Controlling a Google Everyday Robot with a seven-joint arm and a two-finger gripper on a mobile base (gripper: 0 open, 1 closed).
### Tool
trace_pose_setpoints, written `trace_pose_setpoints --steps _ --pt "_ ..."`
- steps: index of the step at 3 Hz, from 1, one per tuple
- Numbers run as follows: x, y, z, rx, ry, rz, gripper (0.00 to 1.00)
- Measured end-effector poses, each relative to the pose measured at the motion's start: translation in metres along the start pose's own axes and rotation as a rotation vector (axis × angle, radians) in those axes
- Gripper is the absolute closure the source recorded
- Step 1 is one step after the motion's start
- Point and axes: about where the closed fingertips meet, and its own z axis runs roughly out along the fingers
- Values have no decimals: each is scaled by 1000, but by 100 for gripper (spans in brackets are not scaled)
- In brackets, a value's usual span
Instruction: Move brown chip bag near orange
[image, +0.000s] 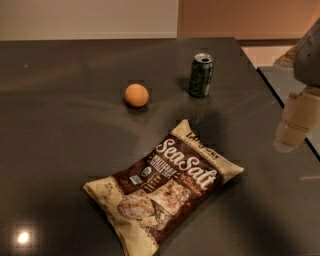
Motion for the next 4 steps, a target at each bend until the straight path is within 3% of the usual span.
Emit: trace_pose_setpoints --steps 1,2,4 --pt "0 0 0 0 0 0 0" --pt "-5 4 1 -14 -17 -61 0" --pt "-24 45 30 -93 -93 -301 0"
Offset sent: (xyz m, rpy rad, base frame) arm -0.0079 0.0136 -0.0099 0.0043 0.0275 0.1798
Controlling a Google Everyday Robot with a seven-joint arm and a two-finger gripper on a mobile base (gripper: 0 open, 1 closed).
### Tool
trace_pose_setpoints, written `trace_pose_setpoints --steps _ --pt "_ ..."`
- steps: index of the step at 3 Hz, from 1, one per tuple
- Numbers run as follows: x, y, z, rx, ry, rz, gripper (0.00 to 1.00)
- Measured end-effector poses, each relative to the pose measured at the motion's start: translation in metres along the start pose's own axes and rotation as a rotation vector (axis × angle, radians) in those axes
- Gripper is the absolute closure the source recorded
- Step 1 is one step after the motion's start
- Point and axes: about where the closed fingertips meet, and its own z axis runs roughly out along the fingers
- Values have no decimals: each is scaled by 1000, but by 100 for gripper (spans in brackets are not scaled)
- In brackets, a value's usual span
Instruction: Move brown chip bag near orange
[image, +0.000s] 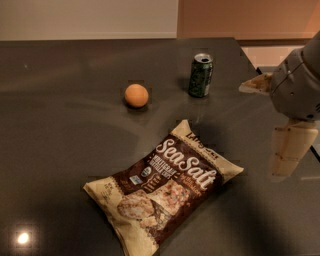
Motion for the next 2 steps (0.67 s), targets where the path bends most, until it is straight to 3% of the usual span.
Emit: trace_pose_setpoints --steps 1,2 --pt "-15 8 26 -54 -41 -77 0" --pt "-21 12 38 -79 -59 -112 0"
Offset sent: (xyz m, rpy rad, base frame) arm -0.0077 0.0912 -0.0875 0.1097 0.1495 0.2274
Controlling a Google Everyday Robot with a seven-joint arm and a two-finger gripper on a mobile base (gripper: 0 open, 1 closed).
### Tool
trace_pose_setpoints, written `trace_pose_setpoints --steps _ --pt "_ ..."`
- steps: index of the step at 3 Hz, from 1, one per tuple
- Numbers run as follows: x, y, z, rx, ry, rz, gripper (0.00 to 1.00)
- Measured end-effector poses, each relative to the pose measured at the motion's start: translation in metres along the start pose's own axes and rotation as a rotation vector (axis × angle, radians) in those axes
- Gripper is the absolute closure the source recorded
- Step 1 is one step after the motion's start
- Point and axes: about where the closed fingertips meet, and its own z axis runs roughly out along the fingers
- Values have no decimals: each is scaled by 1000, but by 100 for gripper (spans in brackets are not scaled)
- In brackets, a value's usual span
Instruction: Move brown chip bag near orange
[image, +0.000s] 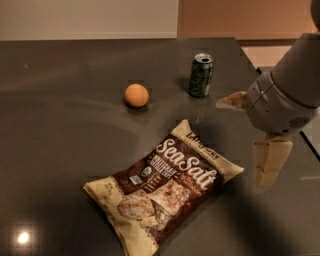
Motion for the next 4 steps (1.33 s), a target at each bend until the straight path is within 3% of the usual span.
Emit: trace_pose_setpoints --steps 2,4 --pt "-34 -1 44 -68 -58 -35 0" --pt "-60 -8 73 -112 -75 -55 0"
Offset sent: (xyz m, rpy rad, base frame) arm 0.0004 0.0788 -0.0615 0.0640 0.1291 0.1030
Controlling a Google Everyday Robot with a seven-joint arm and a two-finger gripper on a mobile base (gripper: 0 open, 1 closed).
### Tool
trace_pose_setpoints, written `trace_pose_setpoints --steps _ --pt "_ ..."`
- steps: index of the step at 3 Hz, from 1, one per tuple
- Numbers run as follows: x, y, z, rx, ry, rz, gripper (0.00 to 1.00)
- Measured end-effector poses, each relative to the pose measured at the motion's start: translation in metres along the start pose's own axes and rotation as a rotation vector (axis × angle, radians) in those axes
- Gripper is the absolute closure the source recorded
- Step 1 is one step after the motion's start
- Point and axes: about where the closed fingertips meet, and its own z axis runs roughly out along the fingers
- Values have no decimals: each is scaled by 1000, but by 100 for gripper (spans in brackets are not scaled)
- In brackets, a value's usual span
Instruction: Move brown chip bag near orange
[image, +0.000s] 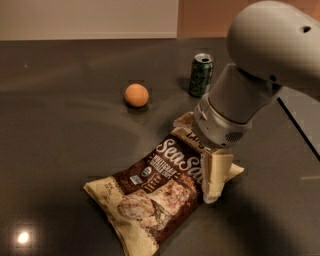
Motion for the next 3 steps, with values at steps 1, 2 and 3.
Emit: trace_pose_setpoints --steps 1,2,3 --pt "2 -8 7 -19 9 -12 16" --pt "13 -15 5 -17 30 -19 40" --pt "11 -17 -7 -10 67 -55 62"
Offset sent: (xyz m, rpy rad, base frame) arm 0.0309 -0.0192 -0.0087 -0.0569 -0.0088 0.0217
